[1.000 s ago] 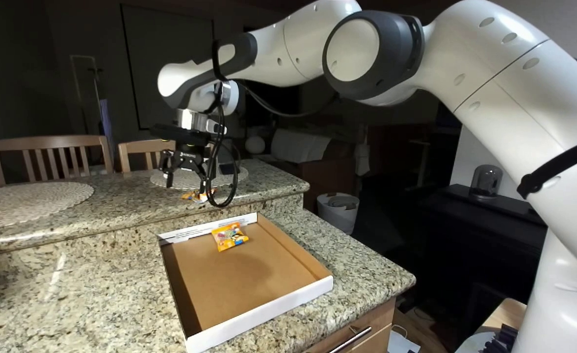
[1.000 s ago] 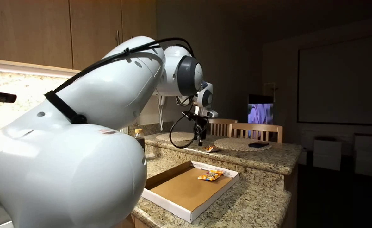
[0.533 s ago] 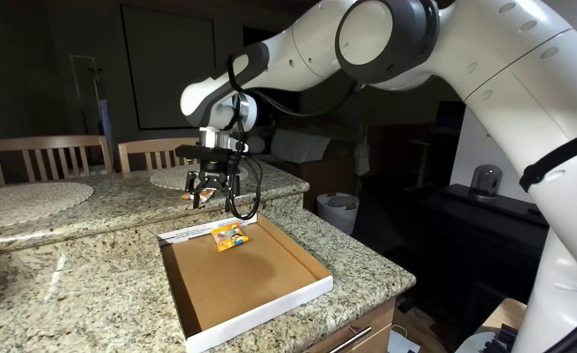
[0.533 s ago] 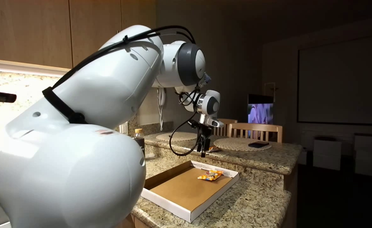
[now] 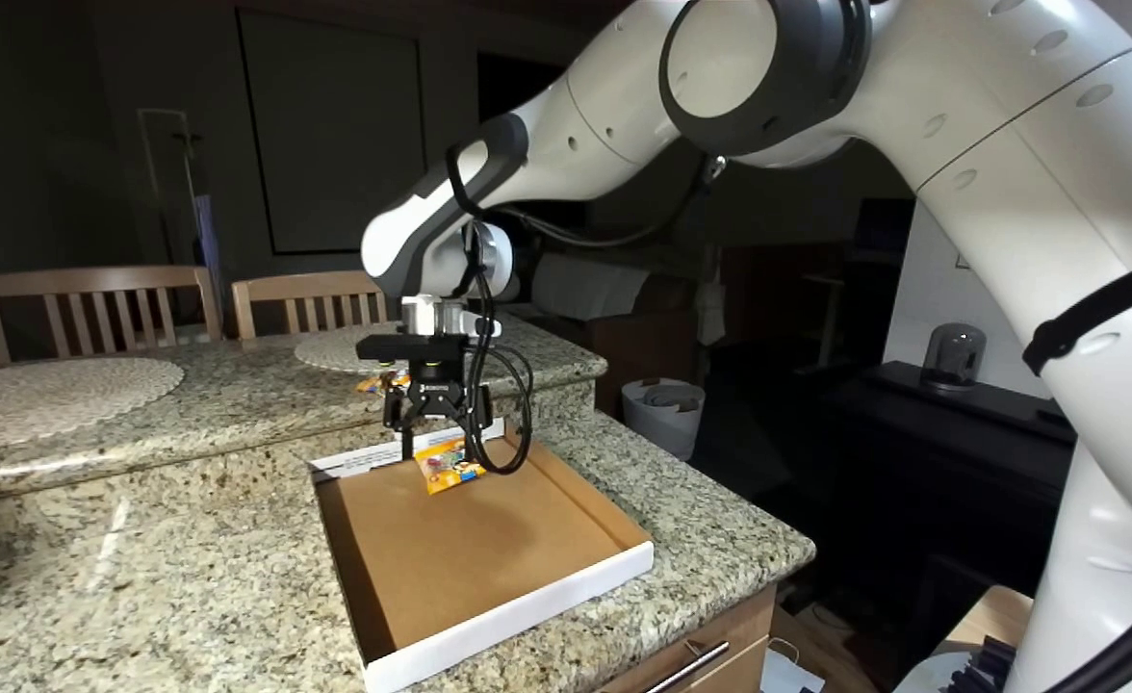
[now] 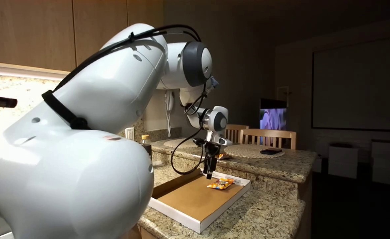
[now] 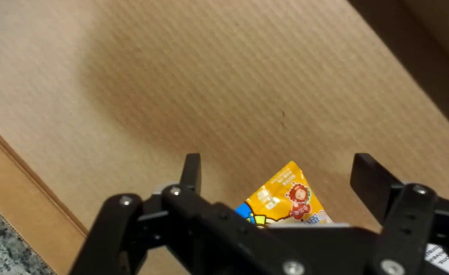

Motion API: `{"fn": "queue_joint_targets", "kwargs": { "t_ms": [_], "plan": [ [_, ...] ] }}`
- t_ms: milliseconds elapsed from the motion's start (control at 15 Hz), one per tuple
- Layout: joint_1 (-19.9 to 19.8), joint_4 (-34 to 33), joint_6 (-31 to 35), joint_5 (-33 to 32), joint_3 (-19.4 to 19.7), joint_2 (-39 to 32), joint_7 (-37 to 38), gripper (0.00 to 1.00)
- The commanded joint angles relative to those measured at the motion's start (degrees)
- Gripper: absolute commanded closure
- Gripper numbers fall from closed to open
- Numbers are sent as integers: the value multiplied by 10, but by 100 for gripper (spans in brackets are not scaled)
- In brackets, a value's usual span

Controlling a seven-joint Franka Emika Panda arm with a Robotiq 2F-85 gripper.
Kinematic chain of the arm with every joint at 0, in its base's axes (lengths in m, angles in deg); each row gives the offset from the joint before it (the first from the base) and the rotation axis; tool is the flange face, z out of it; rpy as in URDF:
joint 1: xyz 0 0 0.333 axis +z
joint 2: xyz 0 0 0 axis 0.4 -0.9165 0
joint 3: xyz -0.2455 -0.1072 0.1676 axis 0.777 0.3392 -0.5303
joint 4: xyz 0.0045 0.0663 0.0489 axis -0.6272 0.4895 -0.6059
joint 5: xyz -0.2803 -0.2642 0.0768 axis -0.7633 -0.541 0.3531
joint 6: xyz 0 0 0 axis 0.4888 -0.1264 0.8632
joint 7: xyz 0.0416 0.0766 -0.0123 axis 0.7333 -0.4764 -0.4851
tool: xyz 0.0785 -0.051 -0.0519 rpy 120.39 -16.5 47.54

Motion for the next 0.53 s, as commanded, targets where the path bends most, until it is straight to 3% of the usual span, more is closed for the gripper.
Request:
{"fn": "queue_joint_targets", "kwargs": {
  "t_ms": [0,467],
  "plan": [
    [14,23,41,-15,22,2,42,0],
    [31,-22,48,-32,26,-39,48,0]
  ]
}}
